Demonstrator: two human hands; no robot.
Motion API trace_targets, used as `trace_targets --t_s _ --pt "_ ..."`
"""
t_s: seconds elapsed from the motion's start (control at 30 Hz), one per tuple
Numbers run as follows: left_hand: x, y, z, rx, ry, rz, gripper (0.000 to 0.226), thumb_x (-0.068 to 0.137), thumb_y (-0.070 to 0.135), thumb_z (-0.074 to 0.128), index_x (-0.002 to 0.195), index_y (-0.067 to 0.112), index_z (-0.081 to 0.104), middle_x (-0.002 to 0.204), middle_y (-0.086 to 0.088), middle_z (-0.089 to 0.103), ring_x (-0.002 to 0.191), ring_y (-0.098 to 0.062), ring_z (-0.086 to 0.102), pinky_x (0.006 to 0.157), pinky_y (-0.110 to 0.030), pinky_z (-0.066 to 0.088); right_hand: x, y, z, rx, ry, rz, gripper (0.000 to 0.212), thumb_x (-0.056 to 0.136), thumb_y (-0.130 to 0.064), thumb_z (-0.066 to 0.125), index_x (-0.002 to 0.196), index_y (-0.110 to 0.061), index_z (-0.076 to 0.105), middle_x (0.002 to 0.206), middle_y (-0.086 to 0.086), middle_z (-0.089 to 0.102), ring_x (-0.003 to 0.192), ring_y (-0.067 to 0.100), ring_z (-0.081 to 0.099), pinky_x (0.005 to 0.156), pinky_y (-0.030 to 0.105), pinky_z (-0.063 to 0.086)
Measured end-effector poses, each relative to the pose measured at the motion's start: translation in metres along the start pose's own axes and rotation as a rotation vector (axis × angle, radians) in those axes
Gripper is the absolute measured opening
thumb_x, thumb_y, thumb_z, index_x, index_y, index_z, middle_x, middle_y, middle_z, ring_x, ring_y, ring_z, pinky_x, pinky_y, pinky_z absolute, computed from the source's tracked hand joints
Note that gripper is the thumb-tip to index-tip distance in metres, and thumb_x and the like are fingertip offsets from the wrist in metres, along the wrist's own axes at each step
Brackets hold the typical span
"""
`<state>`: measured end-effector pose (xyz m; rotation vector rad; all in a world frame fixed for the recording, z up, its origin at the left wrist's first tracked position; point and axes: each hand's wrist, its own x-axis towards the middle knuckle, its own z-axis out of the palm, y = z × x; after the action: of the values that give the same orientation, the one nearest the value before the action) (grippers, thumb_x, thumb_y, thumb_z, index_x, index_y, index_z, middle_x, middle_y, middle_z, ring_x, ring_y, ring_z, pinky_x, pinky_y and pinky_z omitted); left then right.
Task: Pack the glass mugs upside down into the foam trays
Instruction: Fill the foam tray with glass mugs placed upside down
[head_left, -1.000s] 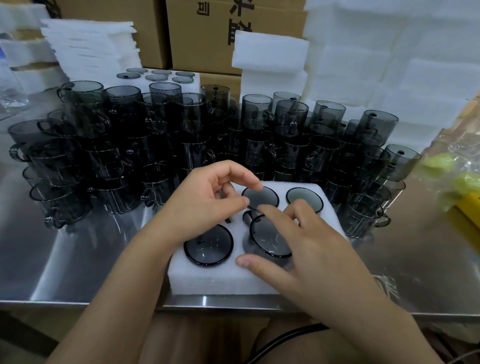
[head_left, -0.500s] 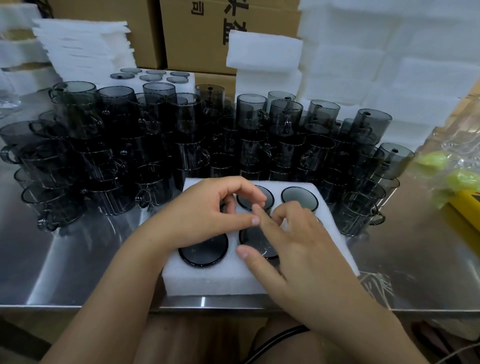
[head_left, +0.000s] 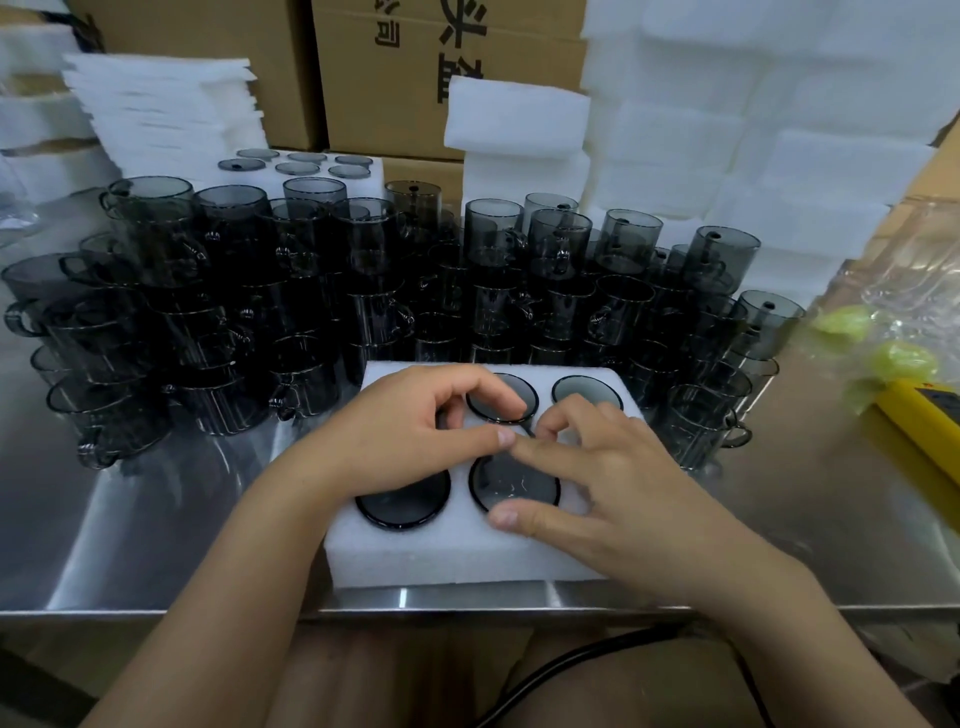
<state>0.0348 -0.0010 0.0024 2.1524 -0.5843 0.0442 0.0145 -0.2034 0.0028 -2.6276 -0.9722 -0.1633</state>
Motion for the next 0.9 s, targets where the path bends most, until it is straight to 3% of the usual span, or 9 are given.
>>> trace_targets --t_s 0.1,0.17,0.2,0.3,0.37,0.5,0.67,0.8,0.9 --pt "0.0 0.0 0.001 -0.018 0.011 -0.008 0.016 0.085 0.025 0.069 0.099 0.032 0.069 0.066 0.028 0.058 0.059 -0.003 0.042 0.057 -0.013 0.036 -0.006 0.016 -0.011 0.403 0.299 0.135 0.037 0.084 -0.064 0.048 0.104 -0.041 0.07 0.094 -0.017 0.047 0.085 -0.003 0.048 0.073 0.006 0.034" --pt "0.001 0.0 0.001 -0.028 0.014 -0.009 0.015 0.085 0.024 0.069 0.097 0.032 0.069 0.067 0.03 0.059 0.059 -0.003 0.041 0.057 -0.011 0.035 -0.012 0.038 -0.019 0.323 0.551 0.311 0.029 0.091 -0.042 0.051 0.106 -0.028 0.073 0.093 -0.016 0.049 0.083 -0.009 0.049 0.069 0.001 0.033" --pt "0.0 -0.001 0.002 -0.039 0.016 -0.013 0.014 0.086 0.024 0.068 0.096 0.034 0.069 0.07 0.03 0.06 0.059 -0.005 0.042 0.057 -0.01 0.036 -0.015 0.049 -0.022 0.231 0.582 0.406 0.027 0.094 -0.033 0.051 0.112 -0.026 0.07 0.095 -0.016 0.047 0.083 -0.01 0.05 0.069 0.001 0.034" --pt "0.0 -0.004 0.002 -0.062 0.017 -0.013 0.011 0.088 0.029 0.066 0.095 0.038 0.069 0.08 0.024 0.065 0.062 -0.013 0.045 0.057 -0.008 0.037 -0.025 0.075 -0.024 -0.03 0.404 0.622 0.031 0.094 -0.026 0.054 0.123 -0.023 0.062 0.107 -0.01 0.04 0.076 0.004 0.054 0.069 0.017 0.037" --pt "0.0 -0.005 0.002 -0.066 0.015 -0.005 0.012 0.085 0.036 0.064 0.095 0.04 0.068 0.08 0.023 0.064 0.061 -0.009 0.044 0.056 -0.008 0.037 -0.028 0.082 -0.02 -0.127 0.297 0.674 0.031 0.091 -0.03 0.059 0.121 -0.023 0.064 0.112 -0.007 0.042 0.074 0.013 0.053 0.072 0.026 0.036" --pt "0.001 -0.006 0.001 -0.083 0.019 -0.007 0.016 0.08 0.042 0.06 0.094 0.044 0.068 0.077 0.025 0.063 0.059 -0.004 0.043 0.056 -0.008 0.036 -0.028 0.084 -0.016 -0.164 0.205 0.656 0.023 0.09 -0.032 0.06 0.109 -0.022 0.067 0.113 -0.001 0.054 0.071 0.016 0.049 0.066 0.028 0.037" --pt "0.001 -0.006 0.002 -0.094 0.013 0.009 0.015 0.081 0.039 0.061 0.095 0.042 0.068 0.075 0.027 0.063 0.058 -0.002 0.043 0.056 -0.006 0.036 -0.027 0.078 -0.015 -0.199 0.185 0.615 0.006 0.09 -0.026 0.059 0.09 -0.023 0.064 0.097 -0.001 0.06 0.076 0.018 0.048 0.063 0.03 0.039" --pt "0.001 -0.007 0.002 -0.094 0.014 0.015 0.014 0.082 0.038 0.062 0.095 0.042 0.068 0.075 0.027 0.063 0.058 -0.001 0.043 0.056 -0.006 0.036 -0.029 0.065 -0.025 -0.237 0.327 0.534 0.004 0.088 -0.02 0.062 0.085 -0.02 0.064 0.085 -0.001 0.058 0.07 0.019 0.049 0.057 0.029 0.037" --pt "0.0 -0.006 0.001 -0.098 0.013 0.01 0.012 0.087 0.034 0.062 0.094 0.04 0.069 0.075 0.027 0.063 0.059 -0.002 0.046 0.057 -0.006 0.037 -0.024 0.055 -0.038 -0.231 0.491 0.384 0.005 0.085 -0.015 0.065 0.089 -0.012 0.066 0.088 0.003 0.058 0.08 0.021 0.049 0.067 0.029 0.032"
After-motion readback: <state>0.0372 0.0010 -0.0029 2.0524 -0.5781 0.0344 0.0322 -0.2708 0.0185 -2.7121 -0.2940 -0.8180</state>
